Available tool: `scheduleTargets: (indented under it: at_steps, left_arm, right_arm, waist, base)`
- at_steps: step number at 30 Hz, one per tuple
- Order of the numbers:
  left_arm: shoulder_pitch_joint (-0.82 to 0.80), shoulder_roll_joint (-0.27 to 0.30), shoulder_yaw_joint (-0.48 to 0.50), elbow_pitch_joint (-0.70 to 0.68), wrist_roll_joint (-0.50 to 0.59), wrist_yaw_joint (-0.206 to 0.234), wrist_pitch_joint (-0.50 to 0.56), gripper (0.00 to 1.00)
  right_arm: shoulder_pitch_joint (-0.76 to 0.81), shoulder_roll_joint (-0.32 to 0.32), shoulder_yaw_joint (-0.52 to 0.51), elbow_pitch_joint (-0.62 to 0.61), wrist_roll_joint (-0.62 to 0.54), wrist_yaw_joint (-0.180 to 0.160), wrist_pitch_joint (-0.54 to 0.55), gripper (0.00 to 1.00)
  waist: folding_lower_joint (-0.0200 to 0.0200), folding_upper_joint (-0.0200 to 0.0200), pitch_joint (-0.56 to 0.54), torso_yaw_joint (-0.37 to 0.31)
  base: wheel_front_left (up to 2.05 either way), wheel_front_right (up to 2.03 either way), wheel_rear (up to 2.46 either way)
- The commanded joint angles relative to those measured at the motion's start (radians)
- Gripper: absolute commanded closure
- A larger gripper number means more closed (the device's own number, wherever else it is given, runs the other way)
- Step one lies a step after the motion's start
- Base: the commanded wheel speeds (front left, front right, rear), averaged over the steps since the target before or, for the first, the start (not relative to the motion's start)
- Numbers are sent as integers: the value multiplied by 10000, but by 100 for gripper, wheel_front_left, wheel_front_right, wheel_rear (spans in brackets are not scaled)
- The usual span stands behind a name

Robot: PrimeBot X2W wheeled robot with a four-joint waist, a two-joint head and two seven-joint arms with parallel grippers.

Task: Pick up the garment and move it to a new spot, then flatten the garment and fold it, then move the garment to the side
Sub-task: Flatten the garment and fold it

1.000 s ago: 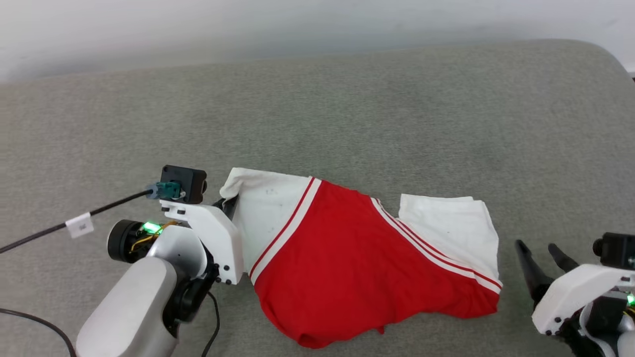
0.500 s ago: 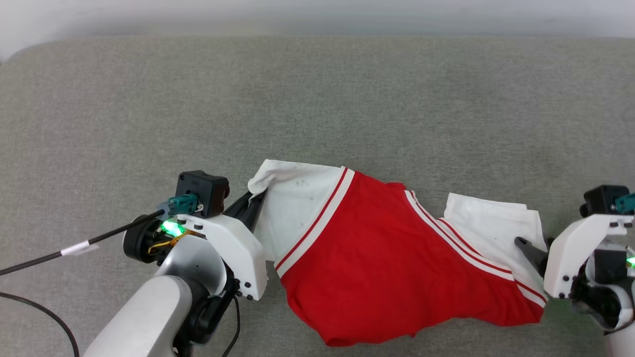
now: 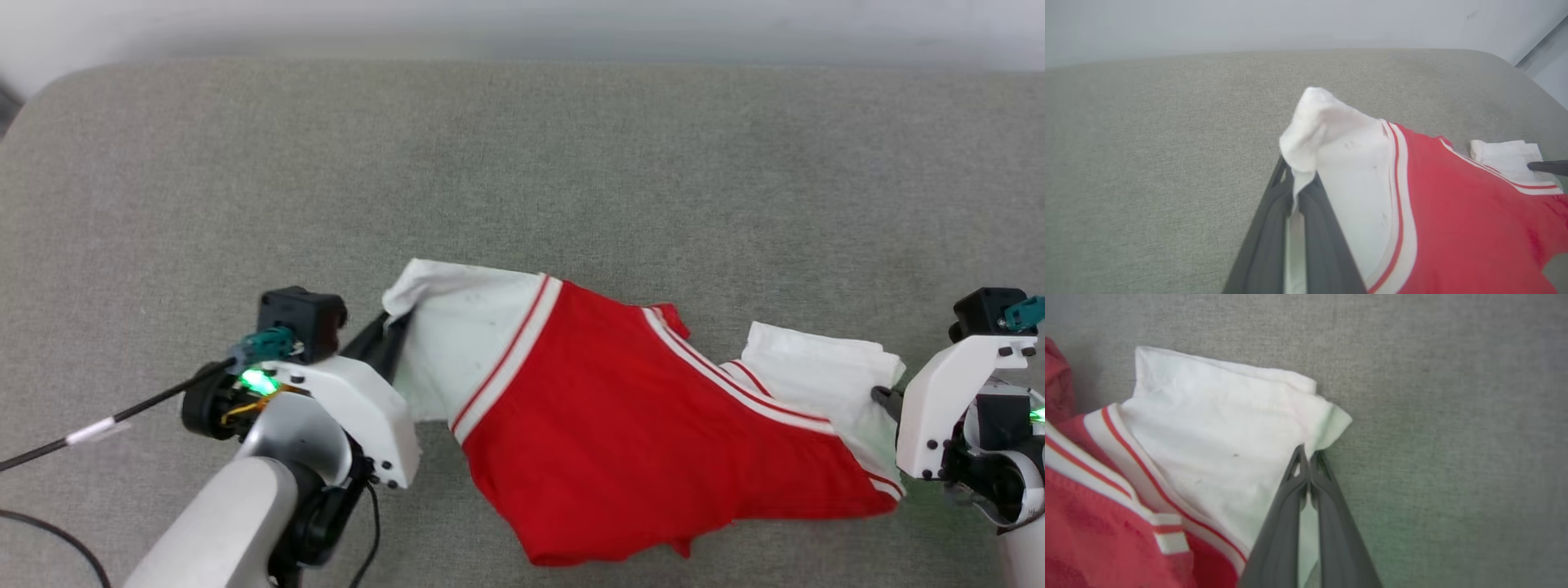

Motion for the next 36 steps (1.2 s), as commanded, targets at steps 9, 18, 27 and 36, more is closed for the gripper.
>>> scheduleTargets:
  at_steps: [9, 18, 27, 36]
  left_arm:
    - [-289, 232, 1086, 130, -191, 240, -1081, 100]
    - [-2651, -26, 1805, 2343, -657, -535, -1784, 100]
    - [-6081, -98, 2216, 4307, -334, -1046, -2719, 100]
    - [-9674, -146, 2517, 5592, -138, -1433, -3386, 100]
  right_arm:
    - [-94, -80, -264, -1816, -1004, -3, -688, 100]
    - [-2009, 49, -286, -1857, -1681, -6, -981, 100]
    - [-5275, 127, -491, -791, -1957, -7, -2671, 100]
    - [-9005, 177, -641, 485, -2263, -7, -4218, 100]
  waist:
    - [0, 0, -1005, -458]
    - [0, 0, -1358, -768]
    - [0, 0, -219, -947]
    - [0, 0, 1676, -1067]
  base:
    - [0, 0, 0]
    - [0, 0, 0]
    - [0, 0, 0]
    - [0, 0, 0]
